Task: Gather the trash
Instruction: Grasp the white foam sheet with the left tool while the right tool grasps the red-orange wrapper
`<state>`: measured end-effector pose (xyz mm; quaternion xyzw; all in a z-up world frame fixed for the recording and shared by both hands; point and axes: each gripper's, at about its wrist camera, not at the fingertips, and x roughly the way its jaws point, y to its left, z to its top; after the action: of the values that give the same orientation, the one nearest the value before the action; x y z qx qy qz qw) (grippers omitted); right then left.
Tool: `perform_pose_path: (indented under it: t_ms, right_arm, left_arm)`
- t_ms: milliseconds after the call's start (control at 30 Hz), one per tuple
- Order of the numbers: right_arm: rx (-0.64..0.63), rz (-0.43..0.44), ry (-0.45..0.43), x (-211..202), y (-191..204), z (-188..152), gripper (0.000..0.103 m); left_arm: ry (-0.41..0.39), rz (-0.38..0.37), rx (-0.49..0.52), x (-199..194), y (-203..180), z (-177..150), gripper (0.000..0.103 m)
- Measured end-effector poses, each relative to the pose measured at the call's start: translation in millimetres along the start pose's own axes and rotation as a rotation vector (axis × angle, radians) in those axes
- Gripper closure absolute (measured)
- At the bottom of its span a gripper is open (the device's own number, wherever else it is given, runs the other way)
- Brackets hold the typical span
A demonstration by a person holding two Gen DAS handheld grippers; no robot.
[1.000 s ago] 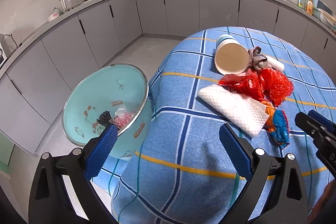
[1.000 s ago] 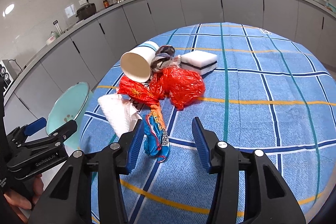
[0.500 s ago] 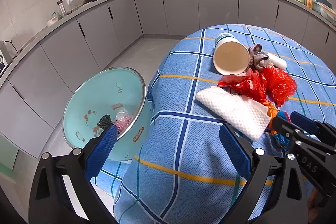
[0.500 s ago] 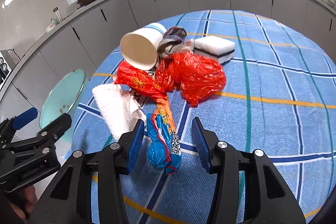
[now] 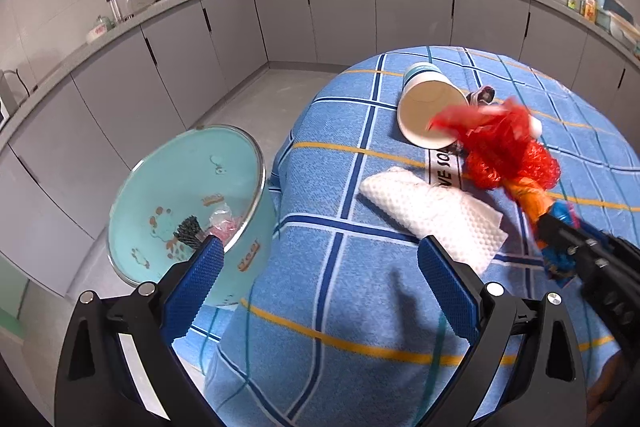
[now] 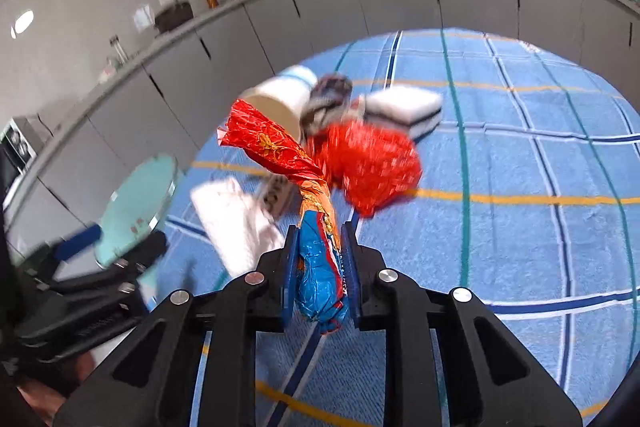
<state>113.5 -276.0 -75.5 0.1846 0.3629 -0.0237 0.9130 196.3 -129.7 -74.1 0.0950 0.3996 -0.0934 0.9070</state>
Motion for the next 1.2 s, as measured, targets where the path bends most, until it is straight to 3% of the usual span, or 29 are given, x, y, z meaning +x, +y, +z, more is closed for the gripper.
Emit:
perform_pose_path:
  t_ms: [200, 367, 600, 767, 800, 933, 1000, 1033, 1200]
  right_arm:
    - [0.019, 0.002, -0.034, -11, -4, 9, 0.083]
    - [0.038, -0.004, -0.022, -9, -14, 5, 0.083]
    - [0.038, -0.012, 0.027, -1, -26, 0, 0.081]
    - [0.044, -0.031, 0.035, 2, -29, 0, 0.057]
    - [0.04, -0.031, 0.046, 5, -29, 0, 0.057]
    - [0.028, -0.037, 0.105, 19, -24, -4, 0.058]
    - [0.018, -0.031, 0.13, 24, -22, -7, 0.065]
    - [0.02, -0.023, 0.139, 25, -21, -8, 0.075]
    - [0.031, -0.002, 0.124, 16, -18, -10, 0.077]
  left_arm:
    - [0.004, -0.049, -0.017, 5, -17, 9, 0.008]
    - [0.055, -0.12, -0.071, 23, -37, 17, 0.014]
    - [0.131, -0.142, -0.069, 49, -59, 12, 0.039]
    - [0.098, -0.147, -0.033, 49, -59, 12, 0.066]
    - [0.098, -0.161, -0.03, 49, -58, 12, 0.074]
    - [0.086, -0.178, -0.012, 44, -58, 11, 0.08]
    - [0.074, -0.177, -0.006, 40, -56, 11, 0.082]
    - [0.064, -0.179, -0.002, 37, -53, 10, 0.082]
    - [0.041, -0.202, -0.019, 24, -35, 8, 0.082]
